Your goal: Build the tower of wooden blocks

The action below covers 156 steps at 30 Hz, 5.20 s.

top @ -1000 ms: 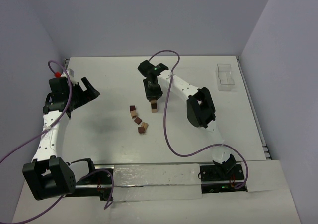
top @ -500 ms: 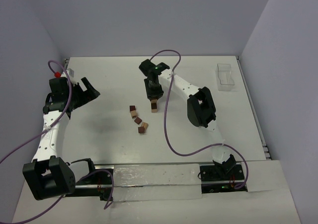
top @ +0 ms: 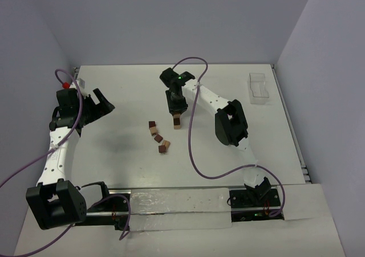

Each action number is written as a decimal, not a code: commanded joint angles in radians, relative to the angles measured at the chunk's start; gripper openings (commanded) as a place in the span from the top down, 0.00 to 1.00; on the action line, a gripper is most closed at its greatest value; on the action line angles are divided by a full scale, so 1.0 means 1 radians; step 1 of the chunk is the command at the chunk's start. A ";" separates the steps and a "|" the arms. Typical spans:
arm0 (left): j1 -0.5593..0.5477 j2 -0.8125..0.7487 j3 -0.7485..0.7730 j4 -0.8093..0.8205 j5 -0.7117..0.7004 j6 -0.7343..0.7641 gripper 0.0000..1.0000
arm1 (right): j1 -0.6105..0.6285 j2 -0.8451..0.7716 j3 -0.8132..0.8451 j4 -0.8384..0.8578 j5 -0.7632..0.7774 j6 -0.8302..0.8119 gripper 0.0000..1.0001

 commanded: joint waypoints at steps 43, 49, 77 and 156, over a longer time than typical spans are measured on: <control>0.006 -0.012 0.003 0.037 0.020 -0.016 0.01 | 0.023 -0.043 -0.013 0.004 0.000 0.024 0.26; 0.006 -0.012 0.004 0.035 0.022 -0.012 0.01 | 0.022 -0.066 -0.020 0.008 -0.015 0.021 0.00; -0.638 0.345 0.171 -0.115 -0.218 0.093 0.41 | -0.194 -0.701 -0.294 0.100 0.135 -0.123 0.00; -0.952 0.793 0.717 -0.404 -0.427 -0.251 1.00 | -0.244 -0.702 -0.333 0.110 0.125 -0.137 0.00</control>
